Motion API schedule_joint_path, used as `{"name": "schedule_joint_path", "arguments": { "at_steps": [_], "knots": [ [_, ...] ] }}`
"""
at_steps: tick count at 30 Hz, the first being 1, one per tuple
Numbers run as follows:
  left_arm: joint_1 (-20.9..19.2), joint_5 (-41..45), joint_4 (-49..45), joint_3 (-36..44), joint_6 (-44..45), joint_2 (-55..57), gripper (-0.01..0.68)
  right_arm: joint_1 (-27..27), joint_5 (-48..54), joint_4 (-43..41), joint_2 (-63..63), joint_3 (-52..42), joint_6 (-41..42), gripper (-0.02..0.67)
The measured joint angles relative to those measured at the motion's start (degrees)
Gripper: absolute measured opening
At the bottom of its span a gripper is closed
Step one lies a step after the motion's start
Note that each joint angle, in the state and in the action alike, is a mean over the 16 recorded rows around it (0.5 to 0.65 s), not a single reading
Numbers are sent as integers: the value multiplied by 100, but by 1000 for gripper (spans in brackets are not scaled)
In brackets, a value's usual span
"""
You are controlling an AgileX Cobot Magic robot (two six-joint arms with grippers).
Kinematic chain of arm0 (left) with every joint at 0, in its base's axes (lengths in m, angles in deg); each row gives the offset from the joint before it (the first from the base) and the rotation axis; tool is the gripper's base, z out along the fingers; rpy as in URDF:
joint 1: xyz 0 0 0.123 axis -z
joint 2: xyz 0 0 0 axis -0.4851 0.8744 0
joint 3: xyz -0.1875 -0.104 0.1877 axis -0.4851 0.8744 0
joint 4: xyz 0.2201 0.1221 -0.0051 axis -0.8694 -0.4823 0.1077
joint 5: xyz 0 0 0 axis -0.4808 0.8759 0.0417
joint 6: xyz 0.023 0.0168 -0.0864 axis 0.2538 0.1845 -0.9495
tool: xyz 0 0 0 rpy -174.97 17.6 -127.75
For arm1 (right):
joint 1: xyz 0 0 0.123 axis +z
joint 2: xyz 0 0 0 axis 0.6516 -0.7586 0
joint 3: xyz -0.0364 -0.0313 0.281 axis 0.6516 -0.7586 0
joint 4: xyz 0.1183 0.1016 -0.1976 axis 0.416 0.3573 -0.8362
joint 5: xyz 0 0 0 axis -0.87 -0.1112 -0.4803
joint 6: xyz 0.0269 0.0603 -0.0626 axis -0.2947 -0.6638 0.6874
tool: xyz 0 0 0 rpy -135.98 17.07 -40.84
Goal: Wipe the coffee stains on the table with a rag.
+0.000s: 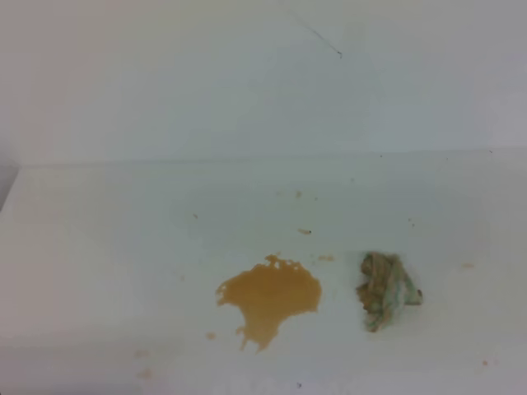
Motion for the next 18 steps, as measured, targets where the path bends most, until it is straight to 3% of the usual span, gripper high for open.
{"name": "schedule_joint_path", "arguments": {
  "at_steps": [7, 18],
  "knots": [
    [0, 0, 0, 0, 0, 0, -2, 0, -271, 1248, -173, 19, 510, -3],
    [0, -2, 0, 0, 0, 0, -2, 0, 258, 760, -969, 116, 511, -2]
  ]
}}
